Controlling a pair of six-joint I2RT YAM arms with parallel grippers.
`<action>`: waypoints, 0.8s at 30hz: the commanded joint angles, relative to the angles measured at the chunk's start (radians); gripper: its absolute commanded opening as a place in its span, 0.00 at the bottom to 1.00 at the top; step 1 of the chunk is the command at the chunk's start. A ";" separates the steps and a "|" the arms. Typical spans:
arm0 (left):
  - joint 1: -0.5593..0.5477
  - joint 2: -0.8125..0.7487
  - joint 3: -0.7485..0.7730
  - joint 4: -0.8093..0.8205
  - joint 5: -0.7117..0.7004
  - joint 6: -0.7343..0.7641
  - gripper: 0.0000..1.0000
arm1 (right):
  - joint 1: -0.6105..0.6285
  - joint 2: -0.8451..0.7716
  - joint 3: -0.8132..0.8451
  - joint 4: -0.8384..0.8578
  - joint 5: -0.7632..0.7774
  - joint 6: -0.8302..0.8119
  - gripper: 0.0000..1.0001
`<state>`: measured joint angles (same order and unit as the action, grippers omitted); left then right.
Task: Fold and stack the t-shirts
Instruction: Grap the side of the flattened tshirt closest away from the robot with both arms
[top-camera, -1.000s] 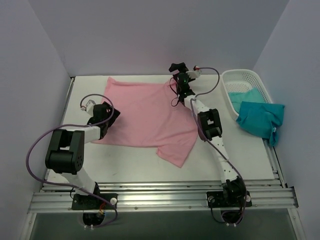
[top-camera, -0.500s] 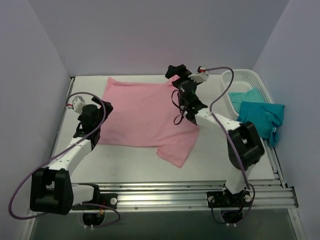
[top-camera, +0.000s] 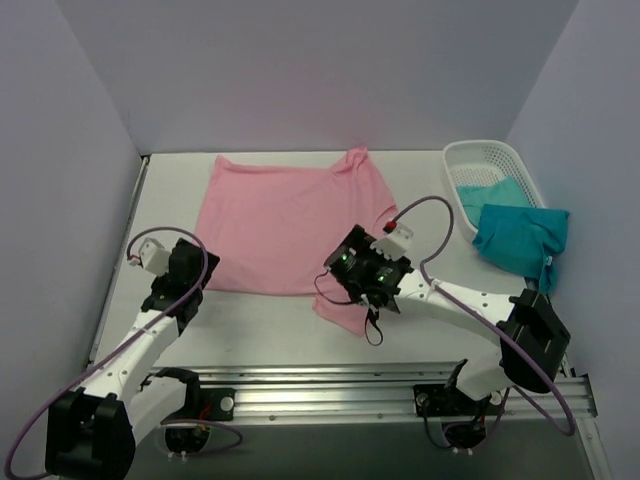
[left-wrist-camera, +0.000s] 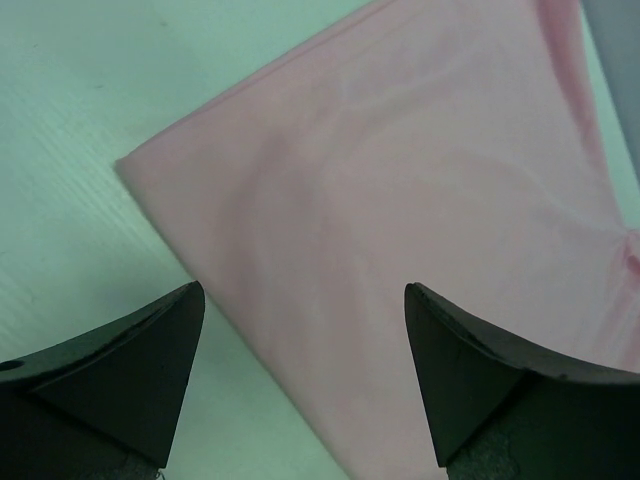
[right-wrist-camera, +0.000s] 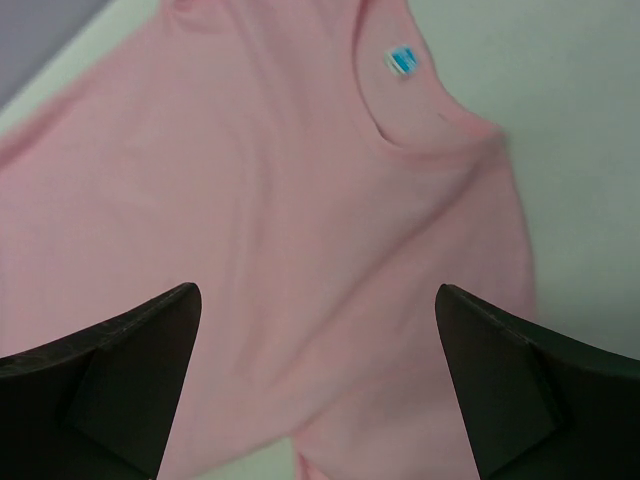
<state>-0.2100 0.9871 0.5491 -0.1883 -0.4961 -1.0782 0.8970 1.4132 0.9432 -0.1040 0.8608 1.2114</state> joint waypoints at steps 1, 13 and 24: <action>-0.005 -0.042 -0.046 -0.071 -0.032 -0.042 0.89 | 0.072 0.055 0.051 -0.479 0.072 0.347 1.00; -0.003 -0.047 -0.124 -0.025 -0.021 -0.034 0.88 | 0.262 0.072 -0.132 -0.418 -0.137 0.438 1.00; -0.002 0.137 -0.113 0.119 -0.010 -0.038 0.87 | 0.284 0.135 -0.176 -0.287 -0.158 0.399 0.92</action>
<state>-0.2104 1.0863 0.4225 -0.1532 -0.5007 -1.1080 1.1797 1.5280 0.7746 -0.4175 0.6899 1.6108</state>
